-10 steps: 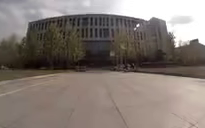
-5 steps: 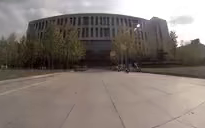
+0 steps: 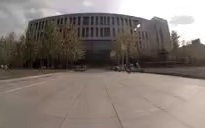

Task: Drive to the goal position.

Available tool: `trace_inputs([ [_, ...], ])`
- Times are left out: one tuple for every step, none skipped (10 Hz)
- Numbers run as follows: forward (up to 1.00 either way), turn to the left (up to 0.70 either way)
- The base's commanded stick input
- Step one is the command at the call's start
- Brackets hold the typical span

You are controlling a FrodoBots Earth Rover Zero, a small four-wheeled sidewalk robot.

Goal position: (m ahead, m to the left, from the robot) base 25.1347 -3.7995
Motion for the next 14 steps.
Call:
trace_inputs([
  [1.00,0.40],
  [1.00,0.40],
  [1.00,0.40],
  [1.00,0.35],
  [1.00,0.00],
  [1.00,0.00],
  [1.00,0.00],
  [1.00,0.00],
  [1.00,0.00],
  [1.00,0.00],
  [1.00,0.00],
  [1.00,0.00],
  [1.00,0.00],
  [1.00,0.00],
])
